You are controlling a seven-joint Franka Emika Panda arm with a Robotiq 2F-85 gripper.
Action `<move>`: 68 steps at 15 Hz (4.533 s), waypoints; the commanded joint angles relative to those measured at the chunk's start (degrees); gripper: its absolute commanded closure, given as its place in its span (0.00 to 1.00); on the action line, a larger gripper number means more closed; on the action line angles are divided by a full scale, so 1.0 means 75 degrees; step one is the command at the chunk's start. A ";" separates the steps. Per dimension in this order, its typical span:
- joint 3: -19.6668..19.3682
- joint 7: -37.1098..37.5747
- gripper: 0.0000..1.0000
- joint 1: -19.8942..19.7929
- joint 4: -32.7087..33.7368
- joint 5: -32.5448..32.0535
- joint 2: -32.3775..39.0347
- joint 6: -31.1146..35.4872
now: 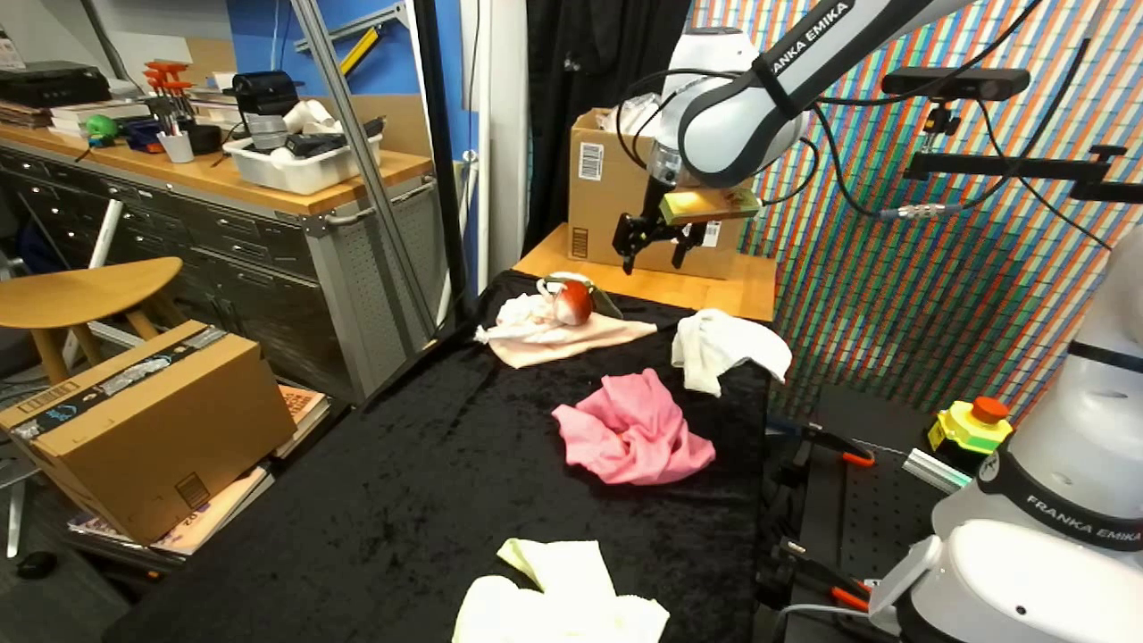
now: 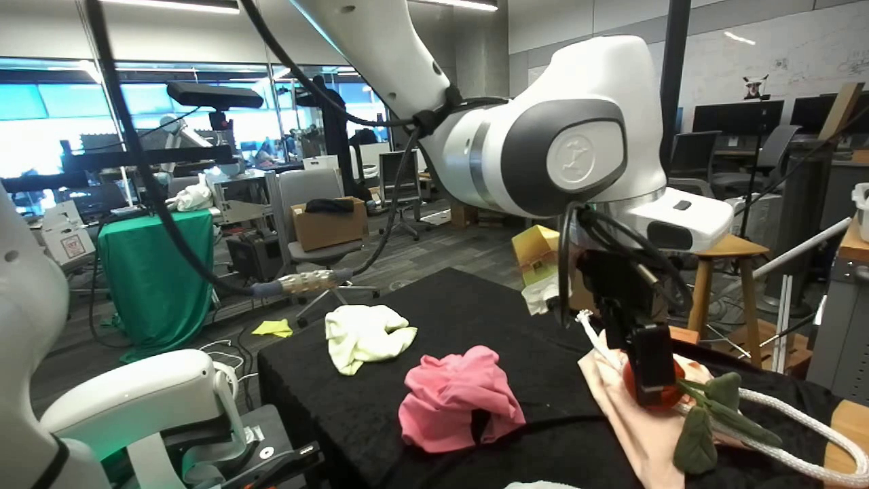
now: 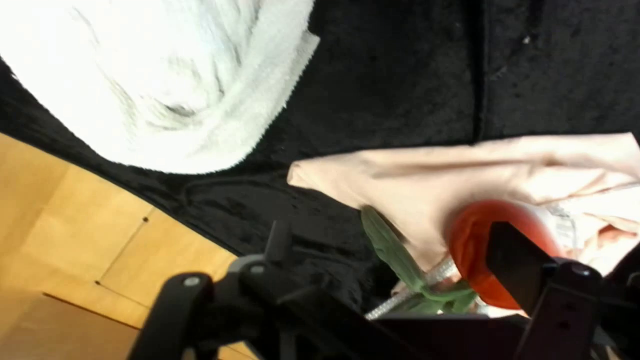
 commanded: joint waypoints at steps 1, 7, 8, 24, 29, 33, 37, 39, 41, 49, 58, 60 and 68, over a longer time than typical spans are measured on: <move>0.0211 -0.0740 0.00 -0.0435 -0.0825 0.0699 -0.0638 -0.0332; 0.0195 -0.1673 0.00 -0.0751 -0.1315 0.0970 -0.0535 -0.0856; 0.0186 -0.1769 0.00 -0.0789 -0.1352 0.0941 -0.0493 -0.0912; 0.0345 -0.4499 0.00 -0.1032 -0.1406 0.1670 0.0383 -0.1308; 0.0495 -0.4892 0.00 -0.1049 -0.1372 0.1834 0.0615 -0.1121; 0.0596 -0.5119 0.00 -0.1102 -0.1393 0.2317 0.0696 -0.0590; 0.0634 -0.5132 0.00 -0.1126 -0.1406 0.2715 0.0816 0.0181; 0.0578 -0.4953 0.00 -0.1131 -0.1414 0.2552 0.0876 0.0500; 0.0524 -0.4805 0.00 -0.1146 -0.1439 0.2384 0.0905 0.0811; 0.0069 -0.3274 0.00 -0.0888 -0.1493 0.1162 0.1260 0.2281; -0.0404 -0.2282 0.49 -0.0531 -0.1440 0.0331 0.1483 0.2486; -0.0420 -0.2235 0.65 -0.0516 -0.1443 0.0360 0.1477 0.2477; -0.0346 -0.2162 0.93 -0.0541 -0.1463 0.0471 0.1411 0.2491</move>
